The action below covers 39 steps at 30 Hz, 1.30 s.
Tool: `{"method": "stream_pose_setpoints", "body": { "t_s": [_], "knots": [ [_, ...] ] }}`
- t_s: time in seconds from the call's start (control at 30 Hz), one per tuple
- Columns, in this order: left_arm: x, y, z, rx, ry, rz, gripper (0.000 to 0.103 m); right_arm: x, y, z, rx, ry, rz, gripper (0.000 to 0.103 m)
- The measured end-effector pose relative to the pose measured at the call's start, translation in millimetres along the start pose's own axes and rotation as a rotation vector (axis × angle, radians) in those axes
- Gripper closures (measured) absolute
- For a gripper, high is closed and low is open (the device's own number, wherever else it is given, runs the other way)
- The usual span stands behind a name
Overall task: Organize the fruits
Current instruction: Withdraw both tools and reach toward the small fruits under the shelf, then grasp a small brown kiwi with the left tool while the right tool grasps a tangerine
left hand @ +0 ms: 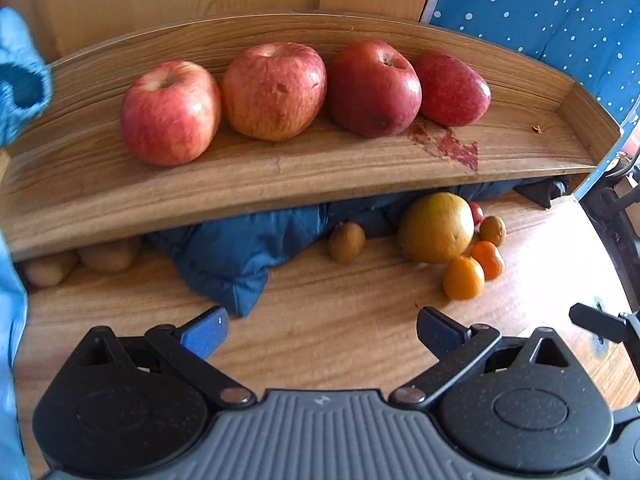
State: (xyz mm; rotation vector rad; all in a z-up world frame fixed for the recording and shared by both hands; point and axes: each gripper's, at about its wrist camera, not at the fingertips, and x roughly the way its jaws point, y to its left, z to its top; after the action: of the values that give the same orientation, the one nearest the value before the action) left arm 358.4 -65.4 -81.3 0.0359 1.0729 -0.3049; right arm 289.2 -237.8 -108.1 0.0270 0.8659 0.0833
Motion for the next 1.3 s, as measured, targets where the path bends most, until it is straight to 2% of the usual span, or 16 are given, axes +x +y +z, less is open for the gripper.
{"method": "stream_pose_setpoints", "body": {
  "t_s": [0.27, 0.37, 0.43, 0.63, 0.7, 0.83, 0.97, 1.03, 1.1, 1.3],
  "knots": [
    [23, -1, 16, 0.033, 0.016, -0.047, 0.001, 20, 1, 8, 0.029, 0.041, -0.002, 0.016],
    [28, -3, 16, 0.034, 0.015, -0.074, 0.002, 25, 1, 9, 0.038, 0.050, -0.009, 0.022],
    [31, -4, 17, 0.033, 0.011, -0.089, 0.005, 27, 2, 10, 0.041, 0.048, -0.016, 0.031],
    [39, -6, 22, 0.016, -0.003, -0.117, 0.019, 33, 8, 15, 0.027, 0.059, -0.011, 0.040],
    [41, -6, 23, 0.007, -0.010, -0.121, 0.027, 36, 10, 16, 0.025, 0.060, -0.012, 0.043],
    [42, -4, 26, 0.008, -0.015, -0.119, 0.036, 40, 13, 19, 0.021, 0.063, -0.014, 0.048],
    [44, -7, 28, 0.006, -0.023, -0.121, 0.046, 45, 14, 22, 0.010, 0.067, -0.019, 0.049],
    [46, -6, 29, 0.000, -0.022, -0.118, 0.050, 47, 14, 22, -0.002, 0.067, -0.020, 0.053],
    [49, -7, 31, -0.006, -0.017, -0.122, 0.059, 50, 14, 23, -0.008, 0.067, -0.024, 0.053],
    [55, -4, 33, -0.023, -0.007, -0.118, 0.068, 54, 13, 26, -0.007, 0.063, -0.047, 0.062]
  ]
}}
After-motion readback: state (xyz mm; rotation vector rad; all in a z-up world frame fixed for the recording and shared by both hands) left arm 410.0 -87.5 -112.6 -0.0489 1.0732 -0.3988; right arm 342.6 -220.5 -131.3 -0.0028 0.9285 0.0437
